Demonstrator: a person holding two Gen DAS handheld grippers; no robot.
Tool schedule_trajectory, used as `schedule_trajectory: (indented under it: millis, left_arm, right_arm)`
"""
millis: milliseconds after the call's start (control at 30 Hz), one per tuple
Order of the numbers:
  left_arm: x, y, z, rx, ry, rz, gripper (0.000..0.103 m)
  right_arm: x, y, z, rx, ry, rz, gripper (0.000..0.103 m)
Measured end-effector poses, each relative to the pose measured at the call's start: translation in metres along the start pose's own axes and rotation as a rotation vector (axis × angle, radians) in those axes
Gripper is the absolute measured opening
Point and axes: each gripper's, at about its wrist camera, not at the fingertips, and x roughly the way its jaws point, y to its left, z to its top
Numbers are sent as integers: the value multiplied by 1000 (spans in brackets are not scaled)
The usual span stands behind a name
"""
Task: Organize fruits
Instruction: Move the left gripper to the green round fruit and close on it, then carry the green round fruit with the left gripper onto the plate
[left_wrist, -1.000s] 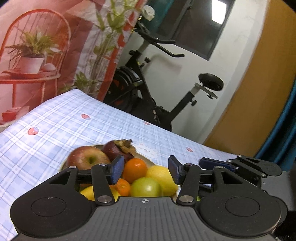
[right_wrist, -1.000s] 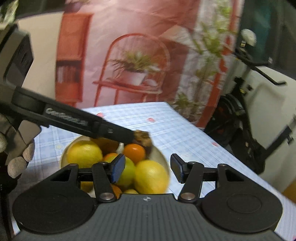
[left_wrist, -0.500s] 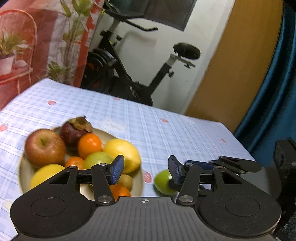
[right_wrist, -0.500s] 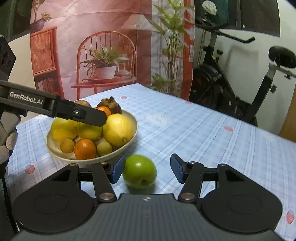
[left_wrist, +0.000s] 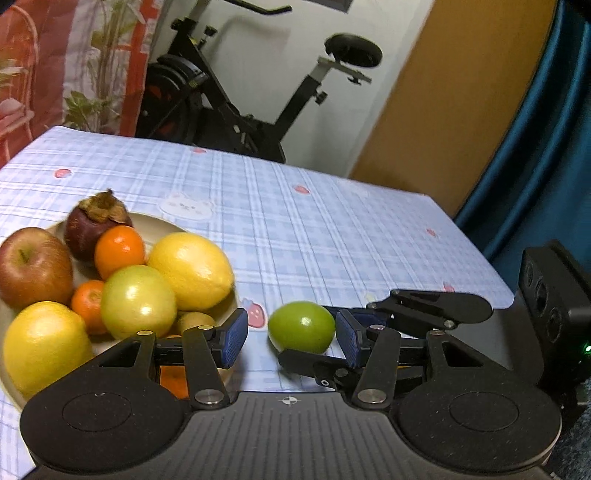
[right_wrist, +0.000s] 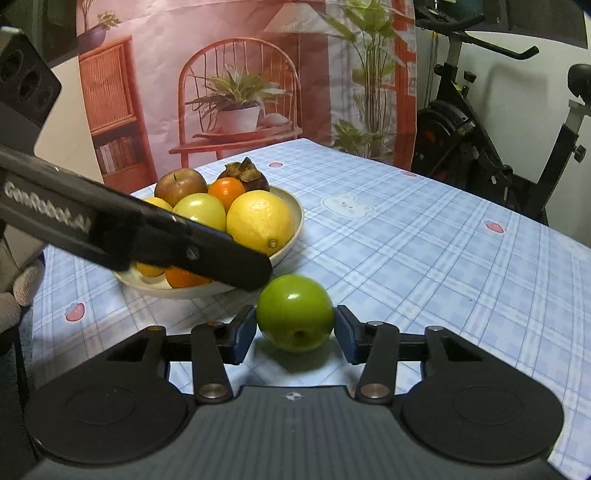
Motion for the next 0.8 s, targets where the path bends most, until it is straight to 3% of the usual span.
schedule_trajectory:
  millis: [433,800]
  left_arm:
    - [27,-9,1,36,88,1,55]
    - [32,-13,-2,48,89,-1,52]
  right_arm:
    - [-7,-3,-6,11,-16,11,49]
    - [-7,-3,-8,31,-21,-1,48]
